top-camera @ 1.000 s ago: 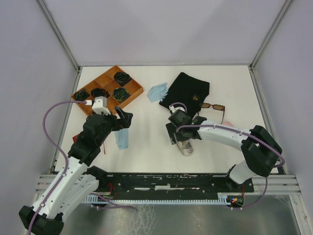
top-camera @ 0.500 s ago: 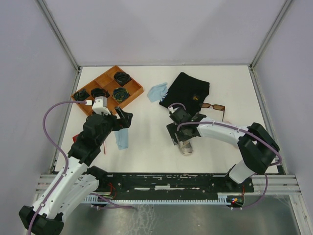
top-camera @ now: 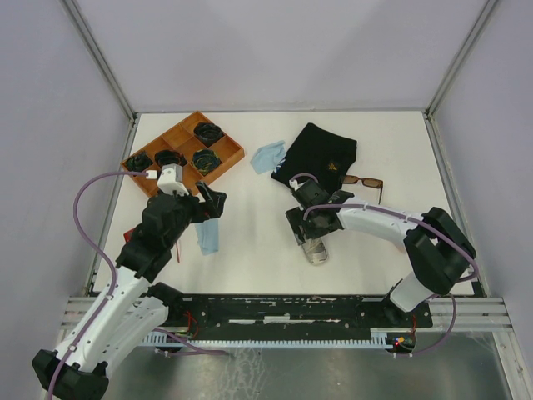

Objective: Organize the sunglasses
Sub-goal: Pick up the sunglasses case from the center of the board, then open the sunglasses case.

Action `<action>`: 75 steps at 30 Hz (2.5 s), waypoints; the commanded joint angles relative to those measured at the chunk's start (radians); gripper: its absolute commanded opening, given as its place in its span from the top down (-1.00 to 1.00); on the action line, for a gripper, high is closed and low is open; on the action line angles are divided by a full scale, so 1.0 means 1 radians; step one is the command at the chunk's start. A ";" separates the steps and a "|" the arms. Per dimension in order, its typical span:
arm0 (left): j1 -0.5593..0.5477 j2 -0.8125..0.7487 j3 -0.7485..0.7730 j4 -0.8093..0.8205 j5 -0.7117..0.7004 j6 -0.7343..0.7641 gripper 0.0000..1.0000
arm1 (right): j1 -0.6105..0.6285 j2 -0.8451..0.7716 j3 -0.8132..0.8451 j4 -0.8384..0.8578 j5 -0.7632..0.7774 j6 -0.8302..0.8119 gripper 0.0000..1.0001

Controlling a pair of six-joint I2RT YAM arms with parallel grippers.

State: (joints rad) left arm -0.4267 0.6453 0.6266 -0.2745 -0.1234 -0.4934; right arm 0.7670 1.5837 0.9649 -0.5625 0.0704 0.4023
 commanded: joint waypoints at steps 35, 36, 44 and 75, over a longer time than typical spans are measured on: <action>0.003 -0.058 0.021 0.273 0.276 -0.032 -0.99 | -0.010 -0.483 -0.009 0.367 -0.140 -0.073 1.00; 0.003 -0.063 0.022 0.294 0.307 -0.023 -0.99 | -0.011 -0.504 -0.015 0.406 -0.177 -0.082 1.00; 0.003 -0.095 0.000 0.589 0.682 0.012 -0.99 | -0.011 -0.608 0.012 0.646 -0.583 -0.131 1.00; -0.029 0.087 0.130 0.946 0.951 -0.093 -0.98 | 0.023 -0.479 0.155 0.911 -0.925 -0.125 1.00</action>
State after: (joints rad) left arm -0.4366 0.7258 0.7101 0.5888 0.8185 -0.5343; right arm 0.7780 1.1019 1.0607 0.2775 -0.8341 0.2974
